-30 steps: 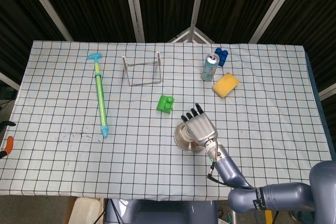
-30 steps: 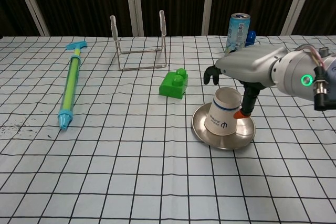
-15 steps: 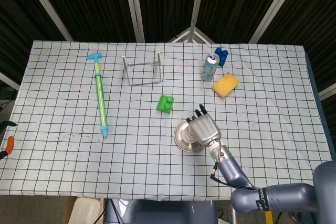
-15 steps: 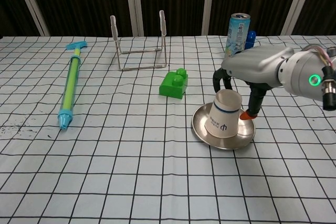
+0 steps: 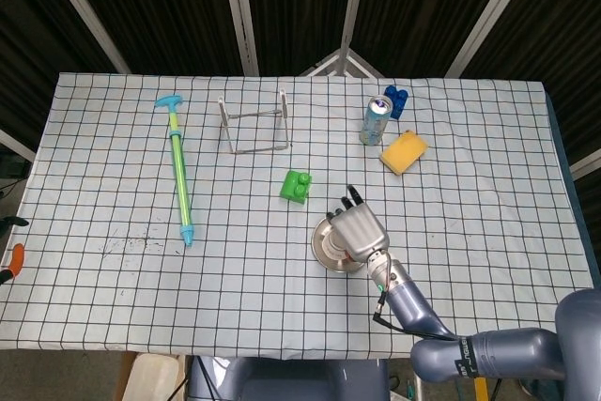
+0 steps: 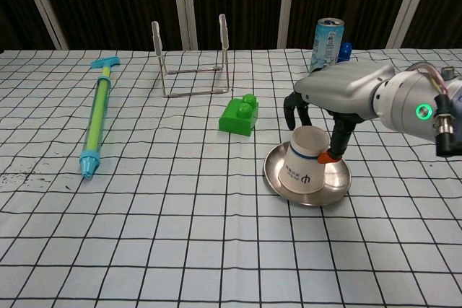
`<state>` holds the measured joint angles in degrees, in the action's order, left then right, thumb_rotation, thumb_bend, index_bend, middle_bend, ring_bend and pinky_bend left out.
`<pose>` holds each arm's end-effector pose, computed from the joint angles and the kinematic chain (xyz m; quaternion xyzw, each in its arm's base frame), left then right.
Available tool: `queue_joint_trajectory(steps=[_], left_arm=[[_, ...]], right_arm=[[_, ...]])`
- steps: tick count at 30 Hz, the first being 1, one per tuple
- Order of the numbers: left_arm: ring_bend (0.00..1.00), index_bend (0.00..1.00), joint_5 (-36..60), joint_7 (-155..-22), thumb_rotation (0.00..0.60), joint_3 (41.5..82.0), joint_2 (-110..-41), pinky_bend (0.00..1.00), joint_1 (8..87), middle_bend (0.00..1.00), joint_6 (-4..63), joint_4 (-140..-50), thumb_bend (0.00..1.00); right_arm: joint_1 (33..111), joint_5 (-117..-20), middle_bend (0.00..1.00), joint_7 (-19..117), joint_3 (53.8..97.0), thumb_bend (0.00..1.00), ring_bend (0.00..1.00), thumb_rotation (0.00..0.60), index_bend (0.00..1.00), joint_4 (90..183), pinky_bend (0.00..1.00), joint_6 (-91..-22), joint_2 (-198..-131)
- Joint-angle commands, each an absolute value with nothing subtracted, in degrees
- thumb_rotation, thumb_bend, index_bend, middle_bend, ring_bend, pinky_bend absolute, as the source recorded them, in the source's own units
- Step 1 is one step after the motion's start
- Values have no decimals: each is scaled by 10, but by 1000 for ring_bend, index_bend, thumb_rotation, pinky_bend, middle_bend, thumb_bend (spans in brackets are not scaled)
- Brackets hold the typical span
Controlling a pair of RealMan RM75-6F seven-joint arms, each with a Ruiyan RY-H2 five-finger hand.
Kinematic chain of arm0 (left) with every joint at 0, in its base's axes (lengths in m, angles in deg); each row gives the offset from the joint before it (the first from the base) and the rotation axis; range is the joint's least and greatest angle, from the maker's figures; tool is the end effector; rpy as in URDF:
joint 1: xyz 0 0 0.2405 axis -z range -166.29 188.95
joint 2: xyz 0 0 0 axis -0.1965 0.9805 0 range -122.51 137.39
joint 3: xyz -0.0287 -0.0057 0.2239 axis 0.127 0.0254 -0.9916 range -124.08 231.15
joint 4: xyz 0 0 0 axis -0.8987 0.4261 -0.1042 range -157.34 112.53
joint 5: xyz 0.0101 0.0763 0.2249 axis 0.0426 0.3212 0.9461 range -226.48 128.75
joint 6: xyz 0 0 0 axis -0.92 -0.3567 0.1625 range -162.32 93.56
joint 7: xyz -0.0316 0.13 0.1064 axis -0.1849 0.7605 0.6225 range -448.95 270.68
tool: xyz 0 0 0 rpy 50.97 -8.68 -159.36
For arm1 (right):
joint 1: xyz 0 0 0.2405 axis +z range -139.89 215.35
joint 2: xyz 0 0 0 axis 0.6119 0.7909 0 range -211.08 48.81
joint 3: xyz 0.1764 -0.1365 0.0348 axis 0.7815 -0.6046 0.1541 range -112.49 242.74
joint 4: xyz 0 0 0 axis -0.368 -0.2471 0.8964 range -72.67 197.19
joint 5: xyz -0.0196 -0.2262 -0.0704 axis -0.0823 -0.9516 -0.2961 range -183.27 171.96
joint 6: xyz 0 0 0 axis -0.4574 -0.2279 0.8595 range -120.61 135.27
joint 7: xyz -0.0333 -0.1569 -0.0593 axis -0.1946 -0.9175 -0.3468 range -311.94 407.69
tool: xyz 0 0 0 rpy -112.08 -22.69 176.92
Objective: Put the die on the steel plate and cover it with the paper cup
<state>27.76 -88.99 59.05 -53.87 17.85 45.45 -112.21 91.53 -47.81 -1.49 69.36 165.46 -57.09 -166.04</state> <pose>-0.3297 0.2276 0.1480 -0.5669 -0.4002 -0.3363 0.6366 -0.0703 -0.3121 -0.0555 0.8089 -0.2889 0.2615 0.4402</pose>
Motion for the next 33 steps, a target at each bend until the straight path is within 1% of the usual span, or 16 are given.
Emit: queue_joint_trajectory(steps=[1, 7, 10, 15, 21, 33], left_arm=[[0, 334, 278, -889, 600, 590, -539, 118, 179, 0, 454, -1122, 695], [0, 338, 278, -887, 600, 590, -539, 118, 179, 0, 454, -1123, 695], [0, 340, 278, -887, 600, 590, -539, 119, 179, 0, 454, -1123, 694], [0, 342, 278, -887, 600, 590, -539, 118, 178, 0, 455, -1123, 693], [0, 342, 278, -887, 600, 590, -539, 118, 178, 0, 455, -1124, 693], [0, 345, 276, -889, 600, 590, -537, 118, 178, 0, 455, -1123, 693]], right_arm=[[914, -484, 486, -11, 694, 256, 224, 600, 456, 1651, 0, -571, -1663], [910, -496, 509, -3, 693, 303, 240, 600, 568, 1648, 0, -573, -1665], [907, -502, 515, 2, 693, 316, 247, 600, 601, 1646, 0, -573, -1667], [902, -516, 519, 17, 694, 326, 250, 600, 607, 1639, 0, -571, -1671], [903, -516, 524, 35, 705, 340, 256, 600, 607, 1620, 0, -555, -1677], [921, -497, 524, 68, 732, 340, 256, 600, 607, 1537, 0, -506, -1705]])
